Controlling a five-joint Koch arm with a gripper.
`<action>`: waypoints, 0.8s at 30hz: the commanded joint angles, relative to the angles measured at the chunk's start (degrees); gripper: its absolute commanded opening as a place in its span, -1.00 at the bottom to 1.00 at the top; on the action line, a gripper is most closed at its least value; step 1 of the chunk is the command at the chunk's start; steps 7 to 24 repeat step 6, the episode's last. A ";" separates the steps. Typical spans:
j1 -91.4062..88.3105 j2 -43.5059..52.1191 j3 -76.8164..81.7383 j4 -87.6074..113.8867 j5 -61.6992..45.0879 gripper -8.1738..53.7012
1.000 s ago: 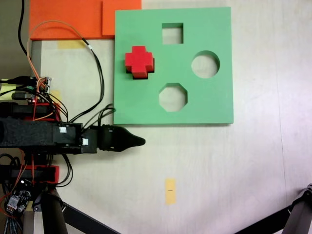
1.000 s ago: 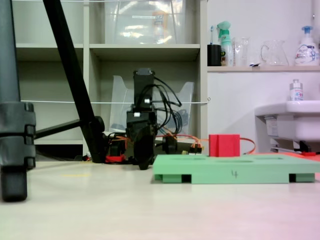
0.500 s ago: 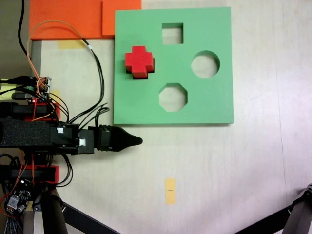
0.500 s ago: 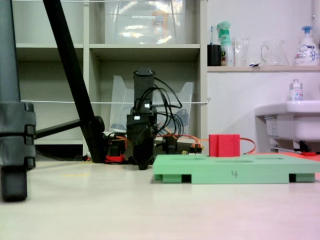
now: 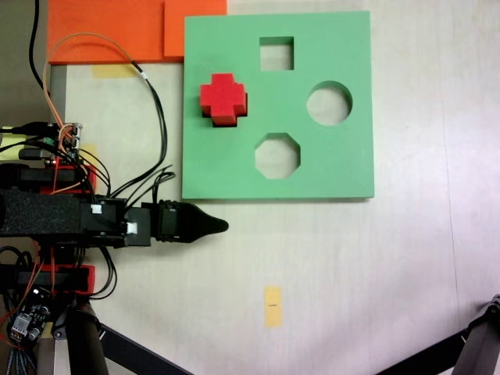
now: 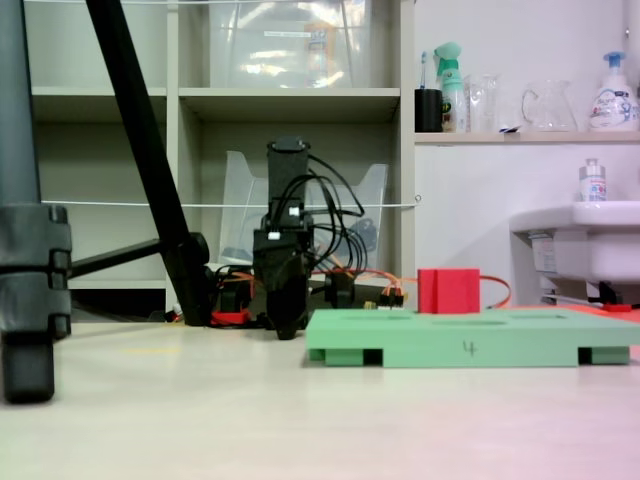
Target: Put the cross columnar block into the corresponding hole
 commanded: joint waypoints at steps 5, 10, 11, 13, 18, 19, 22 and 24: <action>-0.97 4.22 3.87 1.58 0.79 0.39; -0.97 4.22 3.87 1.58 0.79 0.39; -0.97 4.22 3.87 1.58 0.79 0.39; -0.97 4.22 3.87 1.58 0.79 0.39; -0.97 4.22 3.87 1.58 0.79 0.39; -0.97 4.22 3.87 1.58 0.79 0.39; -0.97 4.22 3.87 1.58 0.79 0.39; -0.97 4.22 3.87 1.58 0.79 0.39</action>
